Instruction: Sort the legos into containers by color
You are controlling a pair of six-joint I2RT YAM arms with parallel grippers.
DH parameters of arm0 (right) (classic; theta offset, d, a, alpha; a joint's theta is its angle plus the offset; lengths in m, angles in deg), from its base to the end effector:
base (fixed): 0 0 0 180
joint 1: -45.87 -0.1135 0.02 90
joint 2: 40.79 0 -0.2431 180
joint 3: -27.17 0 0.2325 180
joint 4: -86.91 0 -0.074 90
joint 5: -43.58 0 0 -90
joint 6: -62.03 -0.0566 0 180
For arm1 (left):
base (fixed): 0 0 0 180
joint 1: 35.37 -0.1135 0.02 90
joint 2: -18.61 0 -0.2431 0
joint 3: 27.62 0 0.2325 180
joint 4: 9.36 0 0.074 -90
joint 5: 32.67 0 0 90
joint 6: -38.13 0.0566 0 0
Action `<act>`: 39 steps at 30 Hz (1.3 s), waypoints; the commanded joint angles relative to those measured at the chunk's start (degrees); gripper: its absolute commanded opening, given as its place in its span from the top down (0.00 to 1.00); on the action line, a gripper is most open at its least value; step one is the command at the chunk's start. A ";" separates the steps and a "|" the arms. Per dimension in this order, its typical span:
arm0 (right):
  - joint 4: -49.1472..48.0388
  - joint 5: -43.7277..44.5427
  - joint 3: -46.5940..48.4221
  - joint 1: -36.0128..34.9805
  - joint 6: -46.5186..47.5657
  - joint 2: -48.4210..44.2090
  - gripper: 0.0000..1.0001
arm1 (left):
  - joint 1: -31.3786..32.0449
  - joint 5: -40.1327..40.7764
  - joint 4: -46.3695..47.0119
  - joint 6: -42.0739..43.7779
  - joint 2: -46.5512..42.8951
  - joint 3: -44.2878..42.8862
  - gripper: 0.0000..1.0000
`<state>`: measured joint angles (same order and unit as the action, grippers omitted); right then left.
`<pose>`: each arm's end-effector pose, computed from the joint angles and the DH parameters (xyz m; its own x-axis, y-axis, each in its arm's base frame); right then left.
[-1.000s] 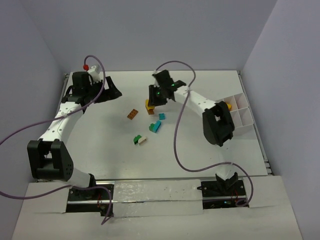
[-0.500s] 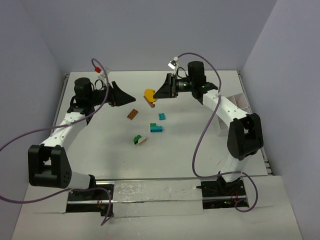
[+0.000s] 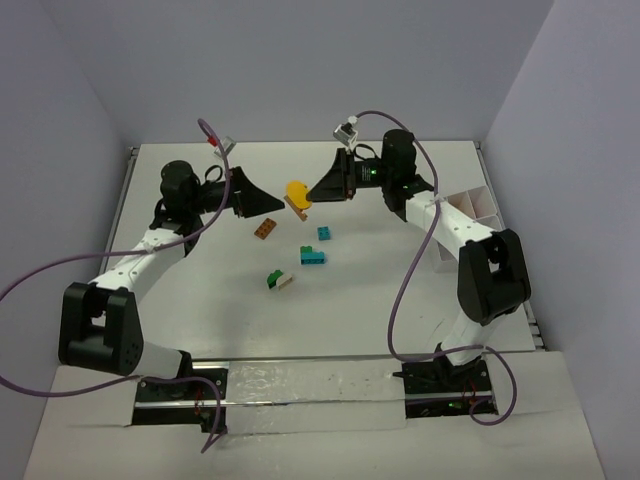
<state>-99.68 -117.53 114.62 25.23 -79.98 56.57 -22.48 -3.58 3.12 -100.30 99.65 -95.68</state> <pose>0.3296 0.1814 0.3092 -0.8199 -0.0362 -0.5713 -0.5716 -0.0024 0.8205 0.2914 -0.1174 0.3005 -0.7241 -0.2074 -0.6578 0.6308 0.1866 -0.7532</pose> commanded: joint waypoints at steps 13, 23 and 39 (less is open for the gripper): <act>-2.28 -2.24 1.35 -0.71 -0.01 -1.56 1.00 | 3.10 -5.63 13.36 -7.75 1.20 -0.08 0.24; 0.20 -2.38 1.69 -1.44 2.17 -1.91 1.00 | 3.28 -5.08 13.42 -8.11 2.30 -1.07 0.34; -0.25 -2.52 1.94 -1.81 1.80 -1.46 1.00 | 3.28 -4.75 8.12 -5.07 2.80 -1.54 0.66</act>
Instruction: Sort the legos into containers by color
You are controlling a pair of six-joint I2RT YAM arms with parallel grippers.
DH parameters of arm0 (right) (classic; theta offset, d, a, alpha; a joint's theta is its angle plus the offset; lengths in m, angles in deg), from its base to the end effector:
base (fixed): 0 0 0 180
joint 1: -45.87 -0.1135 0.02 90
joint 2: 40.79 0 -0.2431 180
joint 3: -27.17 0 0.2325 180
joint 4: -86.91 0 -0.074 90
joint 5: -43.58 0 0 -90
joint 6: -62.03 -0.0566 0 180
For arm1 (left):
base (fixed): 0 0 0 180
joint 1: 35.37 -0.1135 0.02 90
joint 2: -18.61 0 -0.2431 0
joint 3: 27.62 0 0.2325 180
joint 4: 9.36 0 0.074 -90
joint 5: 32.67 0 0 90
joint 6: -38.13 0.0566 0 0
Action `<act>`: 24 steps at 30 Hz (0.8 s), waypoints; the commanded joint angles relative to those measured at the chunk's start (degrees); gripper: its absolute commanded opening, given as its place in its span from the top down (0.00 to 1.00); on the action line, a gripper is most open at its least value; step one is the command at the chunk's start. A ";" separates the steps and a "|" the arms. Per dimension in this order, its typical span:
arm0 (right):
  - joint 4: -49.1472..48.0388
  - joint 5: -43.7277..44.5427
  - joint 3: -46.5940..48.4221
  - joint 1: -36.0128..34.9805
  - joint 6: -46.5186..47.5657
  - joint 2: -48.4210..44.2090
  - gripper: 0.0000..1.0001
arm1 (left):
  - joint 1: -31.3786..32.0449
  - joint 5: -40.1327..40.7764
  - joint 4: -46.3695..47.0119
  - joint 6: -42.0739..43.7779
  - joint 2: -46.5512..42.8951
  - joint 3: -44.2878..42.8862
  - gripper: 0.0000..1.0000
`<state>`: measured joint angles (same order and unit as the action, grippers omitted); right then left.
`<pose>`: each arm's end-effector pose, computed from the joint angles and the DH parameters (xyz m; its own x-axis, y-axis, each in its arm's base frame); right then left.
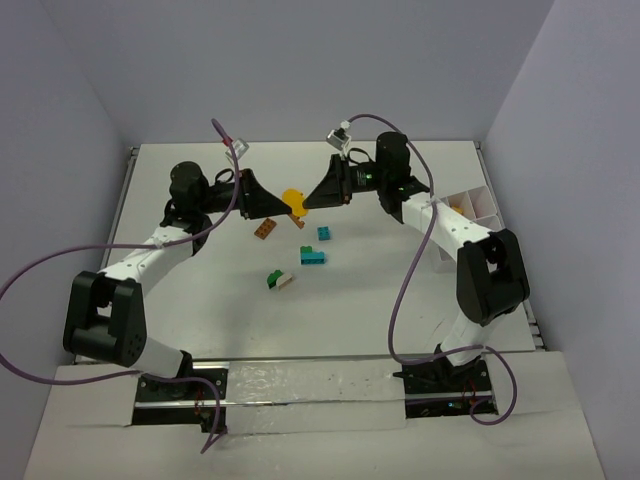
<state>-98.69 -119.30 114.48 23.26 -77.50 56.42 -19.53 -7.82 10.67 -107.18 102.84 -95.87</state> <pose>0.3207 0.1922 0.3079 -0.8003 -0.0907 -0.5927 -0.5918 -0.0395 0.8051 0.2906 -0.1358 0.2983 -0.7716 -0.1402 -0.6204 0.6167 0.0736 -0.7837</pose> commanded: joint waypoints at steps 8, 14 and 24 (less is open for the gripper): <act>-6.39 -1.24 2.14 3.08 -5.95 -0.90 1.00 | 0.34 -3.59 1.50 1.44 -0.49 -0.33 0.87; -17.57 -1.82 0.55 6.91 -16.09 -0.63 1.00 | 0.34 -3.48 -4.20 5.64 -0.57 -0.65 1.00; 19.88 0.10 9.07 14.72 11.35 -2.01 1.00 | 0.25 1.58 -24.64 20.34 -0.47 -6.26 1.00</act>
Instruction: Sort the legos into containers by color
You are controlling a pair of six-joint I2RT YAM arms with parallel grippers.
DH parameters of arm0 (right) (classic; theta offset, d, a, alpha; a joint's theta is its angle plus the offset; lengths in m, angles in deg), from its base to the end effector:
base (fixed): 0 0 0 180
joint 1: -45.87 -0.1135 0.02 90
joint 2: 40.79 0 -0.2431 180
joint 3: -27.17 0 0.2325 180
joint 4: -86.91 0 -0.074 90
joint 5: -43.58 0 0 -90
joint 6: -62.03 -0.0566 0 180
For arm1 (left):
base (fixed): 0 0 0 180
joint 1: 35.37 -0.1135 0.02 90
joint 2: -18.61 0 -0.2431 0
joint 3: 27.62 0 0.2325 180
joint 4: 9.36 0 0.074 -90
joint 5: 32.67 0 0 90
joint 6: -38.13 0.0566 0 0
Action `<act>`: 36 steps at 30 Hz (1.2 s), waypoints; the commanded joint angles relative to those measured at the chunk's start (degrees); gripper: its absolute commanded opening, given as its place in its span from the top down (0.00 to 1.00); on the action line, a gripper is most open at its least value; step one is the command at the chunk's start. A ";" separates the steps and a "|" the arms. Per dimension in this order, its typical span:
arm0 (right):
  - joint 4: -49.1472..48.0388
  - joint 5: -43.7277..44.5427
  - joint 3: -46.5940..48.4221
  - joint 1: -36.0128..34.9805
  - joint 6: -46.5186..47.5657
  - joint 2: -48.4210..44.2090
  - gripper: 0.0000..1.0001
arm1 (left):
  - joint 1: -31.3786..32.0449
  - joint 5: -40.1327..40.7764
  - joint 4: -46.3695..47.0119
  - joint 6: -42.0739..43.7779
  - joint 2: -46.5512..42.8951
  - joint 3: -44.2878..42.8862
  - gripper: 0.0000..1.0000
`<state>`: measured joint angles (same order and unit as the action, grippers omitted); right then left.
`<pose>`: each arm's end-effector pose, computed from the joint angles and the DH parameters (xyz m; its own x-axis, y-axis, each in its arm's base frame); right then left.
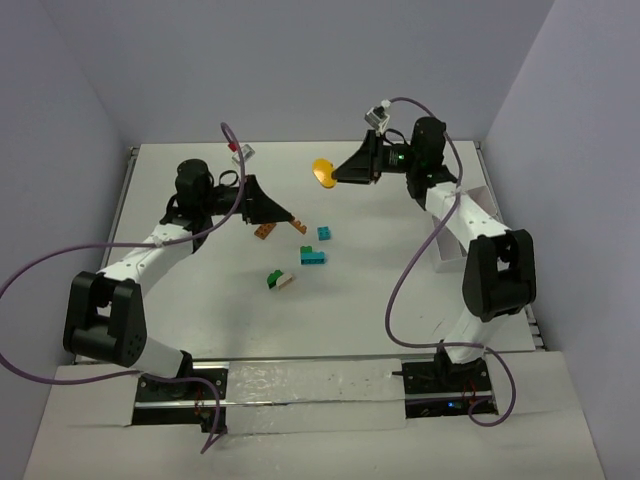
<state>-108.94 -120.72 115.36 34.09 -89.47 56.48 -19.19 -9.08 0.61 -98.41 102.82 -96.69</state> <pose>0.3501 0.1287 0.3285 -0.8159 0.0728 -0.5736 -0.5743 0.0121 0.8185 0.2892 -0.1379 0.2859 -0.7767 -0.0771 -0.6251 0.6168 0.1077 -0.7797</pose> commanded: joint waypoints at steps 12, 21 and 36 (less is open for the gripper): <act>76.52 64.89 18.80 10.97 68.33 -4.13 1.00 | -0.27 28.93 -33.33 24.90 1.37 -15.46 1.00; 76.15 82.01 14.91 15.73 72.89 -3.38 1.00 | -0.18 29.81 -33.45 25.10 1.87 -15.58 1.00; 74.25 87.35 12.57 18.61 73.05 0.39 0.94 | -0.10 29.73 -34.38 24.98 3.42 -17.04 1.00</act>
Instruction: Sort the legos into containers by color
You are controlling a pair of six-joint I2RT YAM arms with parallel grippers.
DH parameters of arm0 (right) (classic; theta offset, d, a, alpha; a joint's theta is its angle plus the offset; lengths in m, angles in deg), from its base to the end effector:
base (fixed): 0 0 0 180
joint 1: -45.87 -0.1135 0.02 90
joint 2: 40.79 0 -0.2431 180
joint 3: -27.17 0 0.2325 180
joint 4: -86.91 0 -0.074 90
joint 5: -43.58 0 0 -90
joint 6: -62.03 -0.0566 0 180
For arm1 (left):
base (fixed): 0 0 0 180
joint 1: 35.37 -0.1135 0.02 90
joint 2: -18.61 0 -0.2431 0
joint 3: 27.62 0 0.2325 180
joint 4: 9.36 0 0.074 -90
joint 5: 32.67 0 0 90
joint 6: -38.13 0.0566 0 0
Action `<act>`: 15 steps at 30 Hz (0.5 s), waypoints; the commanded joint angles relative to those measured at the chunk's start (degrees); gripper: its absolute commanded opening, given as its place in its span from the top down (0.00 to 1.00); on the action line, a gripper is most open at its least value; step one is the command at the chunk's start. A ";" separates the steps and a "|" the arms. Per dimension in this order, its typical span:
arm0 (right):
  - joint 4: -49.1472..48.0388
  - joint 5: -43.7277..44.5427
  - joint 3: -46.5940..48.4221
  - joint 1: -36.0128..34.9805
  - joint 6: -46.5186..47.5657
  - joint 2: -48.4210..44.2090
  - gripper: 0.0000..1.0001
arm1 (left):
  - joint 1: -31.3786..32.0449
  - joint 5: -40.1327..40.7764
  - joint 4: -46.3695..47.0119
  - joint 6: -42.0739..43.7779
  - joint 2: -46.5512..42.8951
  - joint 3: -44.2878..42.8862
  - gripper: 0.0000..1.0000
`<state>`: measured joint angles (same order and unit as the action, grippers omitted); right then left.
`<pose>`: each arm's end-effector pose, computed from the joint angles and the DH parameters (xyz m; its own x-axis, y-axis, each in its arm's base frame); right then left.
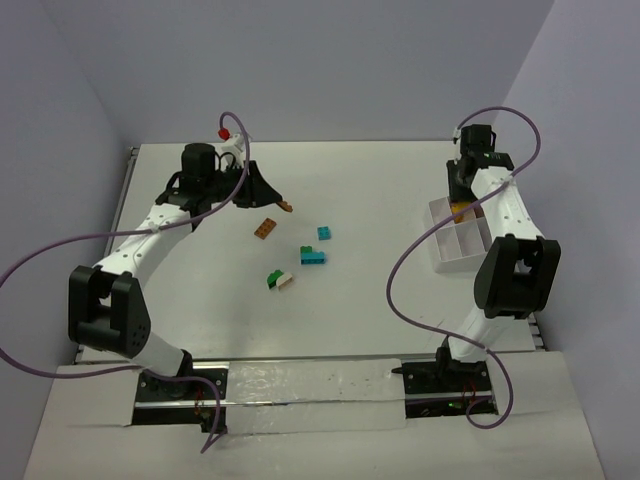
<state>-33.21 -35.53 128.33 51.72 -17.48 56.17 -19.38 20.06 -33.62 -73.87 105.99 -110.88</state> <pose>0.3515 -0.0468 0.2648 -0.8454 -0.0931 -0.5260 0.0530 0.9652 -0.2561 0.3227 -0.1281 0.2831 -0.6976 -0.1102 -0.7079 0.5070 0.6223 -0.5965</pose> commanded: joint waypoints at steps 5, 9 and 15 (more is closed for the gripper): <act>-1.68 2.27 -0.34 1.45 1.79 1.89 0.82 | 0.18 0.62 -0.34 0.40 0.49 -3.05 1.00; -1.41 1.29 -0.18 1.45 2.02 1.80 0.51 | 0.18 0.48 -0.27 0.34 0.55 -3.07 1.00; -0.06 -0.94 0.79 1.40 1.99 0.76 0.22 | 0.27 0.34 -0.22 0.11 0.82 -3.00 1.00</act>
<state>-33.33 -35.26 127.92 52.68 -15.74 57.57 -19.38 20.07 -34.05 -73.89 106.64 -110.98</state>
